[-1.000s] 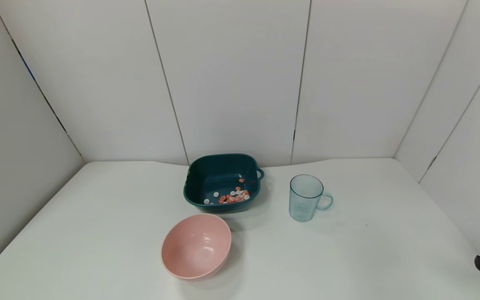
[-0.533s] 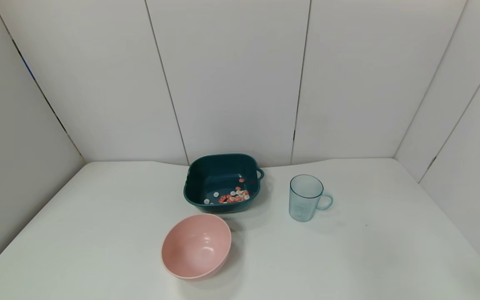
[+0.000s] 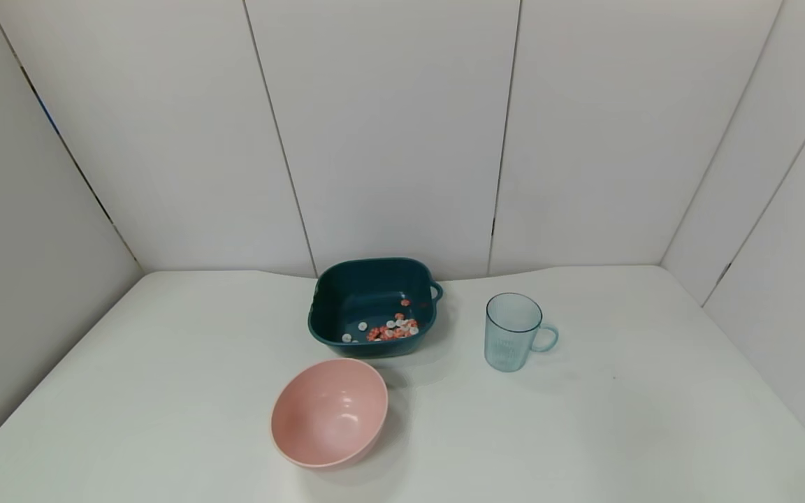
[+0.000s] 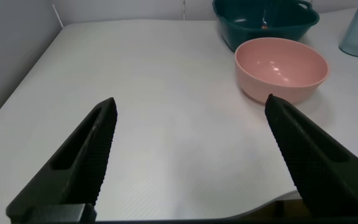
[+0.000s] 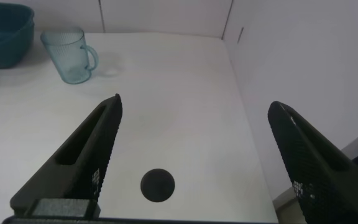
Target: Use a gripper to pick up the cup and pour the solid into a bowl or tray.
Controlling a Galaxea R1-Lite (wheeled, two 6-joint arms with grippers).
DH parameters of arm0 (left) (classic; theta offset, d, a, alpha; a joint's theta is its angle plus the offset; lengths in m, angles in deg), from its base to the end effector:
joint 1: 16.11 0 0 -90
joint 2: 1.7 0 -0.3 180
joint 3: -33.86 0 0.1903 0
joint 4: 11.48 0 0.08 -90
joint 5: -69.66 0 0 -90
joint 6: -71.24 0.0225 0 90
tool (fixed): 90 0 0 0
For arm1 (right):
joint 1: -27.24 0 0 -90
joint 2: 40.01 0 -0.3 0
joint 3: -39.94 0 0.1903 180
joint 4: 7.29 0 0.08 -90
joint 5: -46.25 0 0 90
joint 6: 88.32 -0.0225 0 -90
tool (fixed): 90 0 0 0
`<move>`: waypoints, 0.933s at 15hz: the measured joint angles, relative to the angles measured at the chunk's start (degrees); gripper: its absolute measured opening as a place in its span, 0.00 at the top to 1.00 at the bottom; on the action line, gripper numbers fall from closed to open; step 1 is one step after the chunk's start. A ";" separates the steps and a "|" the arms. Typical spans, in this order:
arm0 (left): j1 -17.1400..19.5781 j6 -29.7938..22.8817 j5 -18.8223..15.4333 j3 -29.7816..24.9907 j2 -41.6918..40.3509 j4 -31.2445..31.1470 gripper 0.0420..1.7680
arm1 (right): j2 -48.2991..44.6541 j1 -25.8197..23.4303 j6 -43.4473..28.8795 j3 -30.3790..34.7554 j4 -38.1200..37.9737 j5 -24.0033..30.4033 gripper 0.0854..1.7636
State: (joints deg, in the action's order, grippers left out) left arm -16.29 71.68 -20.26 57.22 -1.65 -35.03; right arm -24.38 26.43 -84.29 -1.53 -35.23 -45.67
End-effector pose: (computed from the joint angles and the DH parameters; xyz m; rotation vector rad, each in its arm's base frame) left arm -0.0227 0.0001 0.0751 0.0077 0.0042 -0.0018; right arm -0.0152 -0.0005 0.1600 -0.0707 0.0383 -0.0463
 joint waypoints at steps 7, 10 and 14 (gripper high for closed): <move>0.00 0.00 0.00 0.00 0.00 0.00 0.03 | -11.08 0.46 0.07 5.57 0.55 0.02 0.04; 0.00 0.02 0.00 0.00 0.00 0.00 0.03 | -14.37 0.41 -0.20 11.28 3.73 -0.79 0.04; 0.00 0.02 0.02 0.00 0.00 0.02 0.03 | -15.52 0.38 -1.19 17.44 7.70 2.08 0.04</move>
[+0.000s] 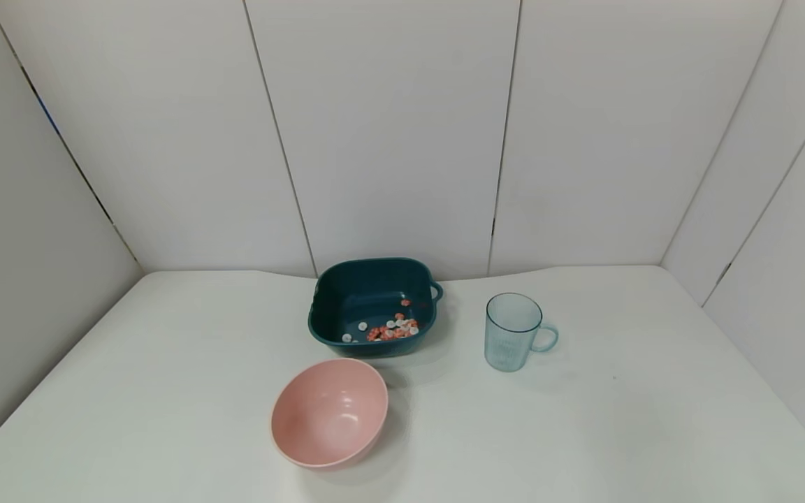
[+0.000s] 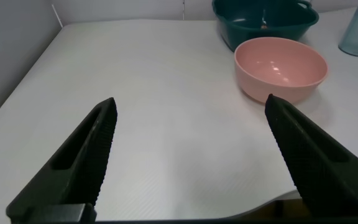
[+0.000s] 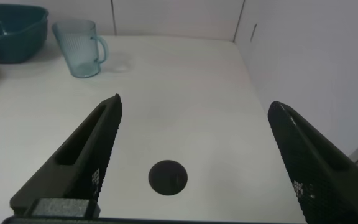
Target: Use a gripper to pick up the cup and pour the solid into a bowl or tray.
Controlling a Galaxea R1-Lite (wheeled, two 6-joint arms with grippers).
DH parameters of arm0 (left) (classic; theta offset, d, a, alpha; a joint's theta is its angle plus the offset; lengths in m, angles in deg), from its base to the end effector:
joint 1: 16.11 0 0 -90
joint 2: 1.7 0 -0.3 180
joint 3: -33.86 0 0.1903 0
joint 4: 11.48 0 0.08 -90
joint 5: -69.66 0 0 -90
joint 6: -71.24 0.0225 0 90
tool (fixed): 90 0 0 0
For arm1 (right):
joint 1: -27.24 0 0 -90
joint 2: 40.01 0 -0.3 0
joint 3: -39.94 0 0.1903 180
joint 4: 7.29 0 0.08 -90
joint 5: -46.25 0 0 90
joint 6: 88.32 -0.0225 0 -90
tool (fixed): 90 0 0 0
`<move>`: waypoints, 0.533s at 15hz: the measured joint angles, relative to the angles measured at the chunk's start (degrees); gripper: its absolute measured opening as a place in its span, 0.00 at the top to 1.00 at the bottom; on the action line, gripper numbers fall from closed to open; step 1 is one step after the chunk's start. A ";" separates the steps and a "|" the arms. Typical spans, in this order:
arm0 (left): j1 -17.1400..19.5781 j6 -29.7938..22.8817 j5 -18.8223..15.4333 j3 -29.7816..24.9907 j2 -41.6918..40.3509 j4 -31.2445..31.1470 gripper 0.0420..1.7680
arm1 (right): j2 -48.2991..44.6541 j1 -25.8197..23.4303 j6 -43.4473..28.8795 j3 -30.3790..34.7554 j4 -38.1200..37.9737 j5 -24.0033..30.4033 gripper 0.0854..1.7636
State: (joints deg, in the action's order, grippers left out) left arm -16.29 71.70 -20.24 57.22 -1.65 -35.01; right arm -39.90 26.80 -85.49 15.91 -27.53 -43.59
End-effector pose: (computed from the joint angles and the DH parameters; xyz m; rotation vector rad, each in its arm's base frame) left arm -0.0227 0.0001 0.0752 0.0080 0.0038 -0.0014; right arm -0.0238 0.0002 0.0843 -0.0497 -0.0641 -0.0065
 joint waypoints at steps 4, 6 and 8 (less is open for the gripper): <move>0.00 0.00 -0.05 0.00 0.00 0.00 0.03 | -0.11 0.00 -2.85 0.61 -2.89 -0.21 0.04; 0.00 0.02 -0.02 0.00 0.00 -0.02 0.03 | -0.11 0.06 -2.93 0.66 -2.84 -0.23 0.04; 0.00 0.00 -0.02 0.00 0.00 -0.02 0.03 | -0.11 0.09 -2.93 0.66 -2.86 -0.16 0.04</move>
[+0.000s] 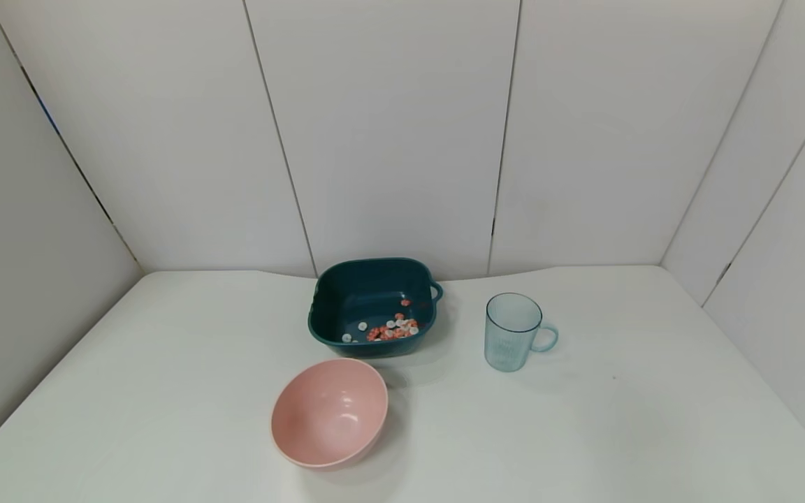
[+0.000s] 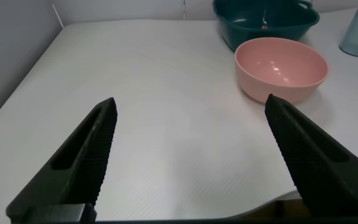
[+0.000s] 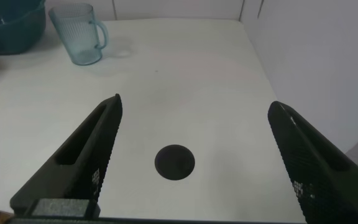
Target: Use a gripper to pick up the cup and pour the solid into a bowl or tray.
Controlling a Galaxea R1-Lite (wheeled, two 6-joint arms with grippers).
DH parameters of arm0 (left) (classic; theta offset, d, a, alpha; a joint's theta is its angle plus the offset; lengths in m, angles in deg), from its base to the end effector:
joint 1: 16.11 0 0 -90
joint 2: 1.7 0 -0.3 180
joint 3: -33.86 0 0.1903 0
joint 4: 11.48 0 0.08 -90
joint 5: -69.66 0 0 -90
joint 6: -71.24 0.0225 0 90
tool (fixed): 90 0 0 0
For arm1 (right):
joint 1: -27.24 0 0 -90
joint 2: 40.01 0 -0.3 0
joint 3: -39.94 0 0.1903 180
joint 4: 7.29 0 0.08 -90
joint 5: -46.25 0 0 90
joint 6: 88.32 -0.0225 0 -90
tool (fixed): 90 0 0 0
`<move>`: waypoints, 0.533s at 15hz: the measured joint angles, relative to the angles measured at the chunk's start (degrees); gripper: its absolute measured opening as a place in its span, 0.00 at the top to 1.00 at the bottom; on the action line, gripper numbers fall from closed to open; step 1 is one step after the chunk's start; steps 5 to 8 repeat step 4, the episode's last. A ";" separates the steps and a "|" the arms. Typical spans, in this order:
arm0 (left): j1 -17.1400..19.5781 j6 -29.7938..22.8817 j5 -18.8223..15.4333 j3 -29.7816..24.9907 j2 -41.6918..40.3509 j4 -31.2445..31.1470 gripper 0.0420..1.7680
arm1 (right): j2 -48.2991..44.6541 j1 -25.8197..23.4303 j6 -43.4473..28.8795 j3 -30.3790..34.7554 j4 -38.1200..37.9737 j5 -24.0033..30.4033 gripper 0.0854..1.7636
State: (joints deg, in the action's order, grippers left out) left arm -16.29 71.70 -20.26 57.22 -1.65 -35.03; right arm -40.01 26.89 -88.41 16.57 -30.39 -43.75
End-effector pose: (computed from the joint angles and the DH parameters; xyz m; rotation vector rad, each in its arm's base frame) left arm -0.0227 0.0001 0.0751 0.0080 0.0042 -0.0018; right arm -0.0228 0.0001 0.0760 0.0016 -0.0047 -0.0061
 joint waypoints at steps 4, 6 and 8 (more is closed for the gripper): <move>0.00 0.02 0.00 0.00 0.00 0.00 0.03 | 0.00 0.00 0.00 0.00 -0.09 0.00 0.04; 0.00 0.02 0.00 0.00 0.00 0.00 0.03 | 0.00 0.00 0.00 0.00 -0.09 0.00 0.04; 0.00 0.02 0.00 0.00 0.00 0.00 0.03 | 0.00 0.00 0.00 0.00 -0.09 0.00 0.04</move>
